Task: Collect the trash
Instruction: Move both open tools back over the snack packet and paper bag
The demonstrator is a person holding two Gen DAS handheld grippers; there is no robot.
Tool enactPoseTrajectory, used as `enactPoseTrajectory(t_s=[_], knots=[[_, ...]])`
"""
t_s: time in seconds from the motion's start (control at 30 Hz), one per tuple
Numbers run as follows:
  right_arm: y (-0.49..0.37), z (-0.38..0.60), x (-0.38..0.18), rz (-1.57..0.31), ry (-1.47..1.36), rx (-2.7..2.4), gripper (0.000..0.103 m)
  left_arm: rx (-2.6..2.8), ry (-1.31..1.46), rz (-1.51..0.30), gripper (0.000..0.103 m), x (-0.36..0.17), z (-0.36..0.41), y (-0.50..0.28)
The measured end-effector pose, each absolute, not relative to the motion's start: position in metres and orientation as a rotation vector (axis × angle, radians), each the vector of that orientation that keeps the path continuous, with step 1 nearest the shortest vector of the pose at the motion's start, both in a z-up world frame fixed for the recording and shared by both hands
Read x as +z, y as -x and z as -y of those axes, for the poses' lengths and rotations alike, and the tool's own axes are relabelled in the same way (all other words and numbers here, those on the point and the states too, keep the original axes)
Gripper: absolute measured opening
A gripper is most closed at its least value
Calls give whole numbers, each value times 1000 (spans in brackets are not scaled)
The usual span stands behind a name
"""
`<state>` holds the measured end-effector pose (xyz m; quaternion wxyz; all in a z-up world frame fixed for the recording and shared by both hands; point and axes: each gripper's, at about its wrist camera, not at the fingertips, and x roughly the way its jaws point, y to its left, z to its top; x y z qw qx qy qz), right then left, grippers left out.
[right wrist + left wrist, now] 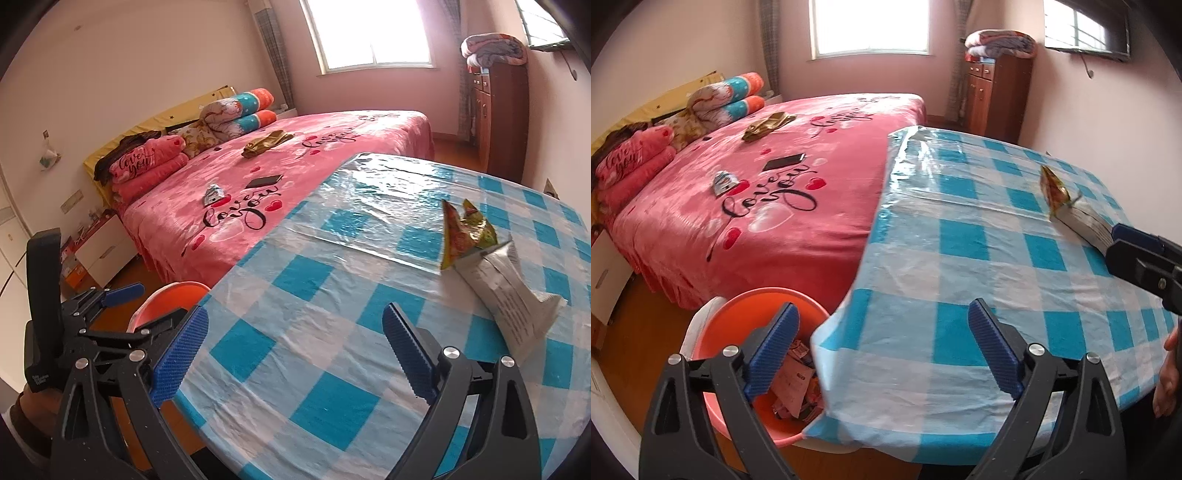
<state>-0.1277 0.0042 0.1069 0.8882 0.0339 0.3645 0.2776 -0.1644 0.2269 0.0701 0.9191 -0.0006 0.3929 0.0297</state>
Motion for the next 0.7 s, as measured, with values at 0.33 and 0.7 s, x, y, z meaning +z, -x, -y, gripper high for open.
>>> enactPoseTrajectory(t_s=[0.33,0.7], knots=[[136,15,101,-756,-81,541,94,34,-49,-805,93,69,-202,164],[140,44,96,-747,-101,488,94,-6,-103,-818,93,69,-176,160]])
